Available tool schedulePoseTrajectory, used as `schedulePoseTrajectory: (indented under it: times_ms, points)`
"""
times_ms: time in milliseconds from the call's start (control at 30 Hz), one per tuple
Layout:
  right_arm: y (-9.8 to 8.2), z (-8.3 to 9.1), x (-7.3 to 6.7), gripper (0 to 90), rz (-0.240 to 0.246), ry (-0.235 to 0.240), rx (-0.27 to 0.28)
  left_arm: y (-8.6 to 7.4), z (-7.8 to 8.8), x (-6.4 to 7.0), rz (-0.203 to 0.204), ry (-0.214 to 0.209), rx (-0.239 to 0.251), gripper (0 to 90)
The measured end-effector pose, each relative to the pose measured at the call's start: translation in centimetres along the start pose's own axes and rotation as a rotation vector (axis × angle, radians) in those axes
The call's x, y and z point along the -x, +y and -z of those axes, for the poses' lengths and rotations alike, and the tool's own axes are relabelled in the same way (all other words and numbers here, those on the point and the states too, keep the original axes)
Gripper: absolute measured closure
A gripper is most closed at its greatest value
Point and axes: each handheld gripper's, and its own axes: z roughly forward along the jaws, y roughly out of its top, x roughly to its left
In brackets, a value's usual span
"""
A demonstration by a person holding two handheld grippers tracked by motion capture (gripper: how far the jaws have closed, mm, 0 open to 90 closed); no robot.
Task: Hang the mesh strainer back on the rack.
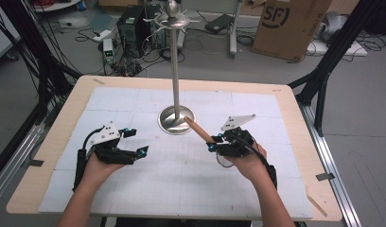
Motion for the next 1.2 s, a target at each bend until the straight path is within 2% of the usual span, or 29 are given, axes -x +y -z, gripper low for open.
schedulePoseTrajectory:
  times_ms: [167,433,800,967,1200]
  points:
    - [1.0,1.5,0.5,68.4,0.008,-0.005,0.081,0.0,0.0,0.0,-0.001,0.0,-0.002,19.3]
    - [2.7,3.5,0.9,68.5,0.025,-0.041,0.194,0.0,0.0,0.1,-0.001,-0.003,0.002,19.3]
    - [5.1,5.1,1.0,68.5,0.04,-0.081,0.272,0.0,0.0,0.0,-0.001,-0.005,0.002,19.3]
    - [6.1,5.9,1.4,68.5,0.026,-0.081,0.328,0.0,0.0,0.1,0.002,-0.004,0.004,19.3]
    - [7.5,6.6,1.3,68.5,0.04,-0.08,0.36,0.0,0.0,0.0,0.003,-0.004,0.001,19.3]
